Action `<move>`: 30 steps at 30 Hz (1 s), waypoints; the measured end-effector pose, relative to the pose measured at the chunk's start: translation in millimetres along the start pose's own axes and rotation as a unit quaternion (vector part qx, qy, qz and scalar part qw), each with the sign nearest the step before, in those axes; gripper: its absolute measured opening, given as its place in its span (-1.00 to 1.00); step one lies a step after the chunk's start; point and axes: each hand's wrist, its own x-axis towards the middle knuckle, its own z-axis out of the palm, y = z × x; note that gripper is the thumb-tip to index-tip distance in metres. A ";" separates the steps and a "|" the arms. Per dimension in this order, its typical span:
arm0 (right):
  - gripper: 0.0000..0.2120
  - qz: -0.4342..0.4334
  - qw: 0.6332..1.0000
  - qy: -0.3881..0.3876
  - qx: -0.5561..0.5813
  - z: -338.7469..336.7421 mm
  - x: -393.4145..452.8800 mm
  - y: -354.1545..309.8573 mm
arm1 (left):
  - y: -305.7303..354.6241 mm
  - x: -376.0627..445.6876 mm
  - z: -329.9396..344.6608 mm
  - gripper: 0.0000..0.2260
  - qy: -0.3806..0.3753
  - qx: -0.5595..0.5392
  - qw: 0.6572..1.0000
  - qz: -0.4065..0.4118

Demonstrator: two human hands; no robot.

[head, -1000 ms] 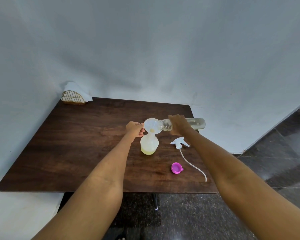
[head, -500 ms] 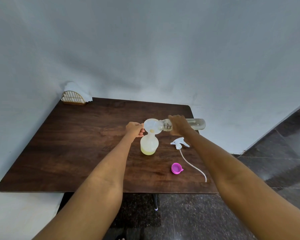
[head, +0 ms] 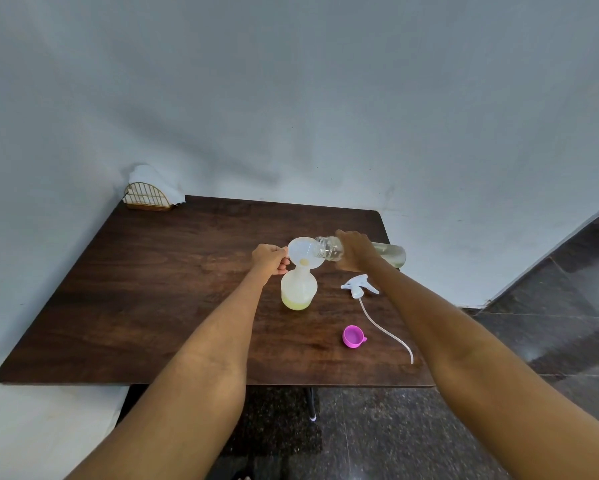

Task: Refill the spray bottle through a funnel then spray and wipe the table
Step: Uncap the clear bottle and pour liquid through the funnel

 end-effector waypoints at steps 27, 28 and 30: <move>-0.60 -0.026 0.998 -0.004 -0.056 -4.5 -4.5 -0.7 | -0.5 0.0 0.2 -0.81 0.000 0.012 1.000 0.008; -0.59 -0.027 0.998 -0.005 -0.059 -4.4 -4.3 -1.0 | -0.4 -0.1 0.2 -0.81 0.001 0.012 1.000 0.008; -0.58 -0.029 0.997 -0.007 -0.067 -4.7 -4.2 -1.4 | -0.1 -0.5 0.5 -0.81 0.000 0.011 1.000 0.007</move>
